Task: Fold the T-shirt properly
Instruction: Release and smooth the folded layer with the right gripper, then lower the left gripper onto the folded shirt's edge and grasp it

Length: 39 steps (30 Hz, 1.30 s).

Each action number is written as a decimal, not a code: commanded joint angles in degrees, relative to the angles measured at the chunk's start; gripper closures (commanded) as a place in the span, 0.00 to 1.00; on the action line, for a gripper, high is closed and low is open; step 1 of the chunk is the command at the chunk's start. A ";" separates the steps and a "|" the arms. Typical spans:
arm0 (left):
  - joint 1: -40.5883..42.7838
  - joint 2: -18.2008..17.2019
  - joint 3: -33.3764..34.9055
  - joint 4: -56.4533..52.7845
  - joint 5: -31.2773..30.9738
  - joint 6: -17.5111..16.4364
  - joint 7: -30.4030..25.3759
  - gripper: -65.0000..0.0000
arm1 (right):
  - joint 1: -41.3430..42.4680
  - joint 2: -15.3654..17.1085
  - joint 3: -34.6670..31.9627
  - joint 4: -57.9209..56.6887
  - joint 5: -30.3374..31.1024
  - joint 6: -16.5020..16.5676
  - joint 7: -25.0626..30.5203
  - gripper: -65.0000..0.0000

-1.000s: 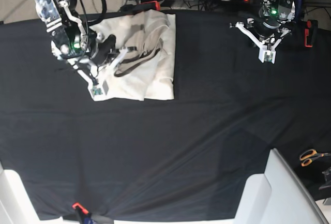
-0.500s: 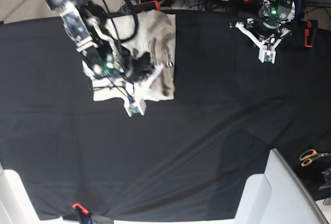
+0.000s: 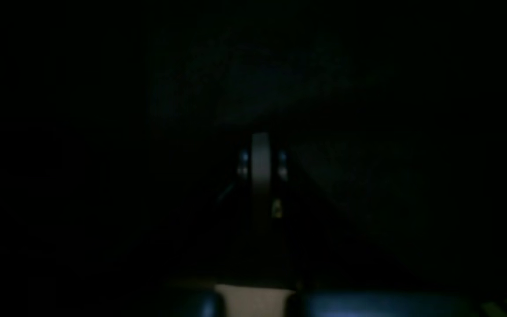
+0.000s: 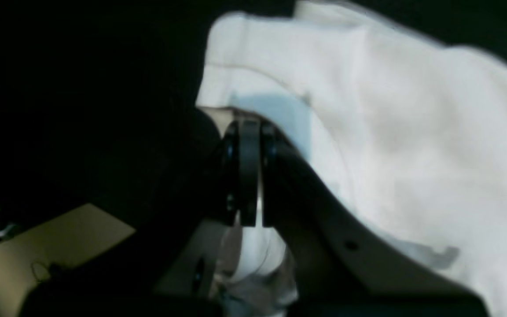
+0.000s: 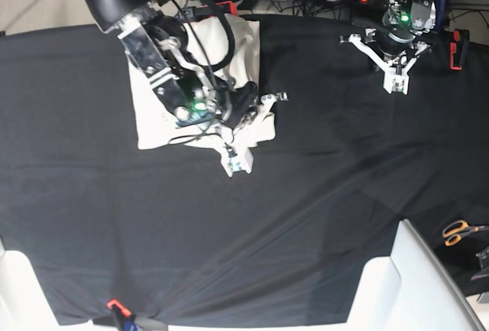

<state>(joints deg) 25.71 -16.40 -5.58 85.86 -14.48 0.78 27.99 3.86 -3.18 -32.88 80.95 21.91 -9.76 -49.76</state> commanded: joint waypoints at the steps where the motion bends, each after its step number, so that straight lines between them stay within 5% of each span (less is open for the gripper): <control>1: 0.09 0.10 -0.09 1.21 0.11 -0.12 0.80 1.00 | 1.37 -0.64 0.31 0.59 0.20 0.22 0.83 1.00; 7: 0.00 1.50 0.44 4.90 -0.25 -0.12 1.16 1.00 | -1.09 7.27 1.37 15.71 0.11 -0.39 -0.92 1.00; 11: 0.09 2.82 0.62 8.16 -0.42 -0.82 3.26 1.00 | -4.87 10.43 9.81 26.09 0.11 -4.61 -6.55 0.99; 15: -0.18 3.61 0.35 11.32 -7.72 -9.96 7.40 1.00 | -8.30 12.19 16.93 26.88 -0.07 -2.24 -7.08 1.00; 22: -5.01 2.65 0.88 7.37 -25.30 -23.68 11.26 0.31 | -11.55 12.72 22.03 26.88 -0.15 0.66 -7.08 1.00; 25: -6.95 2.91 0.97 3.76 -28.29 -30.27 11.26 0.14 | -11.99 14.39 21.50 26.88 -0.15 0.66 -7.08 1.00; 32: -11.34 4.40 5.28 -8.46 -28.64 -40.73 11.26 0.14 | -12.96 14.83 21.85 26.88 -0.15 0.66 -7.08 1.00; 39: -15.03 7.57 9.94 -16.72 -28.38 -40.78 11.09 0.14 | -14.80 14.83 21.59 26.79 -0.15 0.66 -4.00 1.00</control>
<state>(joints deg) 10.41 -8.67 4.23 68.93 -43.53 -39.97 38.11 -11.51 11.35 -11.40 106.76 21.45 -9.15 -54.85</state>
